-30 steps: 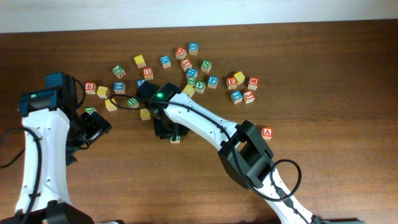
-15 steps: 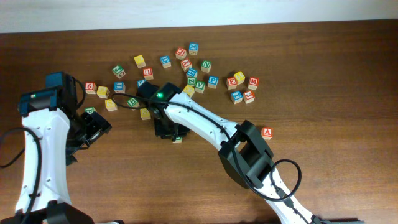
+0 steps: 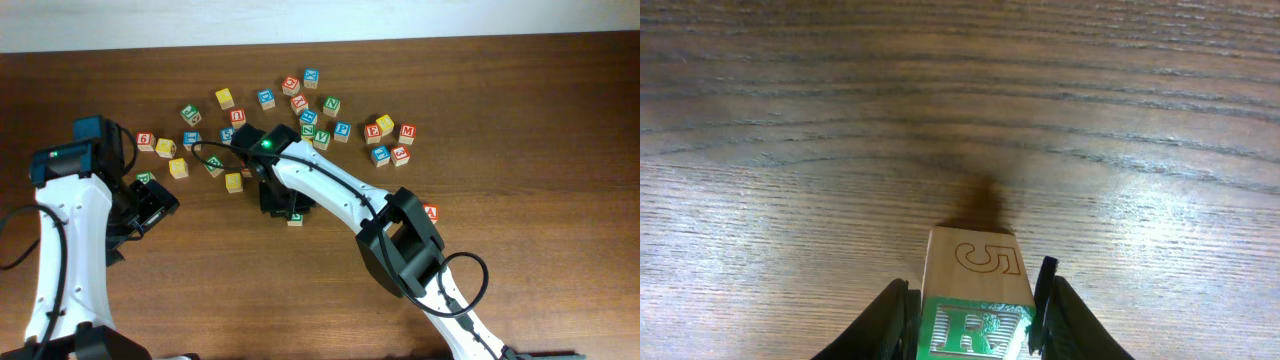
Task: Spell out RSS
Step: 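Carry the R block forward and set it down left of the A block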
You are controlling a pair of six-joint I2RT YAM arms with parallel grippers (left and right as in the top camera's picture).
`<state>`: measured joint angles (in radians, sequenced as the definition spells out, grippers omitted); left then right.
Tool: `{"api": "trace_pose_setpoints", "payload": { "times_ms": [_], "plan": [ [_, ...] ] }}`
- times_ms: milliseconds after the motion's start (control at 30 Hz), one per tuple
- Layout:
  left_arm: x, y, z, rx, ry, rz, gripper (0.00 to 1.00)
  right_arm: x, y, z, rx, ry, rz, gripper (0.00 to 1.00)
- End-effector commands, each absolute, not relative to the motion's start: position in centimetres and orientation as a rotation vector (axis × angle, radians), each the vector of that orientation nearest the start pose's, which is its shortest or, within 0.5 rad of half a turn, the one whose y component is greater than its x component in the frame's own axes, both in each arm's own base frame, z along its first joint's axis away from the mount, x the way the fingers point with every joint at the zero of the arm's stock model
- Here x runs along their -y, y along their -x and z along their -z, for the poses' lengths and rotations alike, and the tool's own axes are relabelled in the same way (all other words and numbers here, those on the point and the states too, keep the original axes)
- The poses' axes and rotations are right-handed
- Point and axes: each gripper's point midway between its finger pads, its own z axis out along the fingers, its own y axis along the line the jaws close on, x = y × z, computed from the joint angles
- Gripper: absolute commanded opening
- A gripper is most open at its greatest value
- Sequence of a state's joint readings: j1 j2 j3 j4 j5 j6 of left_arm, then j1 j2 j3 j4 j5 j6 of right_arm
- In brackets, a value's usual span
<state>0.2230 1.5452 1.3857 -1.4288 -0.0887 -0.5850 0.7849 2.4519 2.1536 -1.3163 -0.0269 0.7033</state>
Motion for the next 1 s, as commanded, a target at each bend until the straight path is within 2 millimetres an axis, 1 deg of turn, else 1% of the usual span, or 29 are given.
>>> {"api": "trace_pose_setpoints", "payload": {
  "times_ms": [0,67,133,167,200,367,933,967],
  "plan": [
    [-7.35,-25.1,-15.37,-2.876,1.246,-0.147,0.99,-33.07,-32.34,-1.42,-3.192,0.133,0.047,0.3],
    [-7.34,-25.09,-15.37,-2.877,1.246,-0.147,0.99,-33.42,-32.7,-1.39,-3.177,0.126,0.025,0.3],
    [-7.34,-25.1,-15.37,-2.877,1.246,-0.148,0.99,-33.62,-32.71,-1.39,-3.168,0.216,0.017,0.3],
    [-7.35,-25.11,-15.37,-2.876,1.246,-0.148,0.99,-33.55,-32.64,-1.39,-3.172,0.214,0.021,0.3],
    [-7.35,-25.1,-15.37,-2.876,1.246,-0.148,0.99,-33.54,-32.63,-1.39,-3.173,0.206,0.022,0.3],
    [-7.34,-25.09,-15.37,-2.877,1.246,-0.147,0.99,-33.41,-32.49,-1.4,-3.184,0.05,0.033,0.3],
    [-7.34,-25.09,-15.37,-2.877,1.246,-0.147,0.99,-33.62,-32.59,-1.39,-3.185,-0.02,0.012,0.3],
    [-7.35,-25.09,-15.37,-2.877,1.246,-0.148,0.99,-33.65,-32.67,-1.39,-3.183,-0.019,0.009,0.41]
  ]
}}
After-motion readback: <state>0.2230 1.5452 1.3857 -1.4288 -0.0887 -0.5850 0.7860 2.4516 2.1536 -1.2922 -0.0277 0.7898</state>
